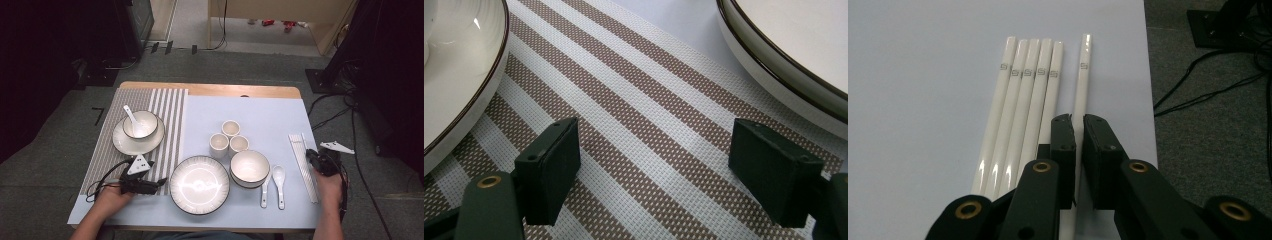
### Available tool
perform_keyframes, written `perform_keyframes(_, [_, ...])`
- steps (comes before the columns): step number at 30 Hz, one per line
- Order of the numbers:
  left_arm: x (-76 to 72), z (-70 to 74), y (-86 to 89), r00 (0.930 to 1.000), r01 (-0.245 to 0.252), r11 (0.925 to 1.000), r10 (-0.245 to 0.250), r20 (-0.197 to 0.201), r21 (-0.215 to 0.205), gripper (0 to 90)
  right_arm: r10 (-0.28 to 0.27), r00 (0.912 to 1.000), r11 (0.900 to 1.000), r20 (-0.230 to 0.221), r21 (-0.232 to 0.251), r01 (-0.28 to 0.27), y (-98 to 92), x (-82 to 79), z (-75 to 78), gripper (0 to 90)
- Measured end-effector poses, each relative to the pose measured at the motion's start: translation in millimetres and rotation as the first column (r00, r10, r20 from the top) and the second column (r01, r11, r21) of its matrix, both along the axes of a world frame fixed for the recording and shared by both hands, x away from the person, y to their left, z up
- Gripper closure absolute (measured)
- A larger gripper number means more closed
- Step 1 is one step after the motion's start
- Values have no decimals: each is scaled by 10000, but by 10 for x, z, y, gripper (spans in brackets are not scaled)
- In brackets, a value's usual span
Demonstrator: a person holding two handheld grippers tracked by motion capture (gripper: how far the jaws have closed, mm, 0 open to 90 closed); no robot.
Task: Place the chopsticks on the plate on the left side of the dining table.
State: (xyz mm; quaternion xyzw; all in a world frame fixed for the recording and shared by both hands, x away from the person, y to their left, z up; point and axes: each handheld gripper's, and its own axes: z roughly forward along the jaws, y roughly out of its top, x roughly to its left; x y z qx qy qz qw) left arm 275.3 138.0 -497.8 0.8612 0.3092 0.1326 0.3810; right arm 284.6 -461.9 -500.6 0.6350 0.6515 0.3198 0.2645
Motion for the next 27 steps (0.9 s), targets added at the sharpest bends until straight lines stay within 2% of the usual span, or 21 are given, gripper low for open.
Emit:
perform_keyframes(5, [0,0,0,10000,3,10000,-3,-1,3,212,-23,10000,10000,-13,-40,23,8,-2,1,827])
perform_keyframes(9, [-1,0,0,10000,-9,10000,9,-10,-4,212,-122,9999,9999,-45,118,123,8,-11,4,797])
perform_keyframes(15, [-1,0,0,10000,-5,10000,5,-2,0,212,-97,9999,9999,-37,-66,97,18,-25,3,793])
perform_keyframes(17, [0,0,1,10000,6,10000,-6,8,8,212,-146,9999,9999,-52,2,146,18,-28,0,793])
perform_keyframes(27, [-1,0,0,10000,-1,10000,1,-11,3,212,-240,9997,9997,-24,-35,240,12,-18,-1,833])
